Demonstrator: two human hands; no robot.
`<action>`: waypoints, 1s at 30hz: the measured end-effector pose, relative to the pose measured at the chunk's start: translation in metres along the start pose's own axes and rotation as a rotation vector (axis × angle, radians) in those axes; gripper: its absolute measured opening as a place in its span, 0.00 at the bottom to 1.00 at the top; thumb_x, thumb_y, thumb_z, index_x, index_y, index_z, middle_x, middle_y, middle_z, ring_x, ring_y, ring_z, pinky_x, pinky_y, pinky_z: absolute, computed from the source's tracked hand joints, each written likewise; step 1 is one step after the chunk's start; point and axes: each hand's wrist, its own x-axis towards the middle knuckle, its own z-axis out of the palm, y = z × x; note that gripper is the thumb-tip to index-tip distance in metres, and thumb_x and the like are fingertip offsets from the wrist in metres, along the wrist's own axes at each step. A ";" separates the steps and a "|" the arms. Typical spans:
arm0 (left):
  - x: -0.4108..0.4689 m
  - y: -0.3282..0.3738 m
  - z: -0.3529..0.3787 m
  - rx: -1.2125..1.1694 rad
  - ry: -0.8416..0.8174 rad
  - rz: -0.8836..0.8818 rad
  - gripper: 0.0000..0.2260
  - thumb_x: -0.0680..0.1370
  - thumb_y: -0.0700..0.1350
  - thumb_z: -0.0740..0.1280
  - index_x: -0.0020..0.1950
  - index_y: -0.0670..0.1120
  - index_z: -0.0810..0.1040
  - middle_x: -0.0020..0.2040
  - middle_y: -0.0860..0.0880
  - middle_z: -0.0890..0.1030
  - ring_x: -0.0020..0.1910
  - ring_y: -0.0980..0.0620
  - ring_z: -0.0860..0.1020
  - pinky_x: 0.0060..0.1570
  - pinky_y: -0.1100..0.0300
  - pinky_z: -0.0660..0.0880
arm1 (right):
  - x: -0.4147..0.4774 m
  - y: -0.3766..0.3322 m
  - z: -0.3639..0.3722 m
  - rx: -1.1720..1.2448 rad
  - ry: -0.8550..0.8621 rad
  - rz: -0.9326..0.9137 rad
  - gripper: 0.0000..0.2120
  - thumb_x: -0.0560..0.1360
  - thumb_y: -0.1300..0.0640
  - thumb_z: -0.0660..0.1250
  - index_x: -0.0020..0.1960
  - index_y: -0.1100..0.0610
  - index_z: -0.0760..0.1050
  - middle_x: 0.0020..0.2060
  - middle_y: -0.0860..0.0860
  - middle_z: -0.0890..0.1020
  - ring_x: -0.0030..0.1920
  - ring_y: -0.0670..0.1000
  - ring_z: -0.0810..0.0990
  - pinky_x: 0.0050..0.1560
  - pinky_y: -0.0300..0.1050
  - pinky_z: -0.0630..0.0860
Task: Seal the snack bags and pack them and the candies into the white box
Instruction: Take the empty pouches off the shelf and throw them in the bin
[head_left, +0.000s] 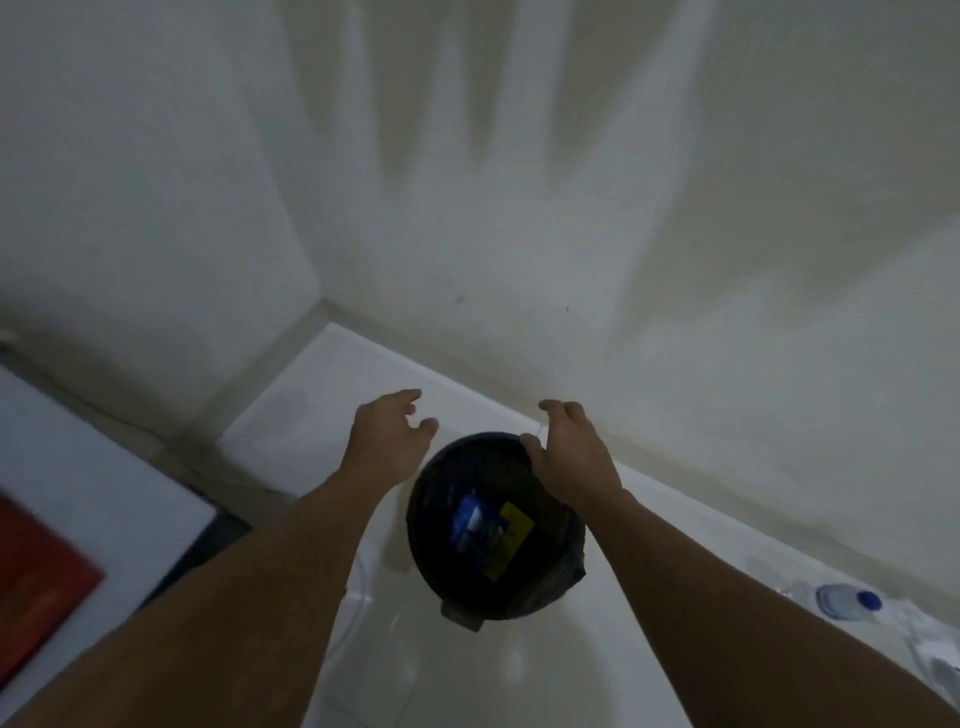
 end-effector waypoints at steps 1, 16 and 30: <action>-0.011 0.011 -0.023 0.023 0.000 0.028 0.25 0.76 0.50 0.72 0.72 0.44 0.73 0.62 0.45 0.80 0.59 0.48 0.79 0.63 0.59 0.73 | -0.006 -0.020 -0.017 -0.032 0.016 -0.043 0.26 0.81 0.47 0.61 0.75 0.58 0.63 0.71 0.57 0.66 0.68 0.60 0.70 0.63 0.53 0.72; -0.257 0.003 -0.331 0.271 0.276 0.027 0.30 0.77 0.58 0.66 0.75 0.45 0.67 0.71 0.45 0.73 0.70 0.46 0.70 0.67 0.56 0.67 | -0.165 -0.306 -0.149 -0.152 0.069 -0.440 0.30 0.80 0.43 0.61 0.75 0.60 0.63 0.69 0.60 0.69 0.67 0.61 0.71 0.63 0.54 0.72; -0.335 -0.166 -0.374 0.132 0.420 -0.433 0.27 0.77 0.61 0.66 0.71 0.48 0.70 0.68 0.43 0.74 0.66 0.44 0.72 0.64 0.53 0.70 | -0.191 -0.443 -0.008 -0.220 -0.313 -0.716 0.32 0.78 0.41 0.64 0.75 0.57 0.62 0.68 0.58 0.69 0.67 0.59 0.71 0.64 0.55 0.73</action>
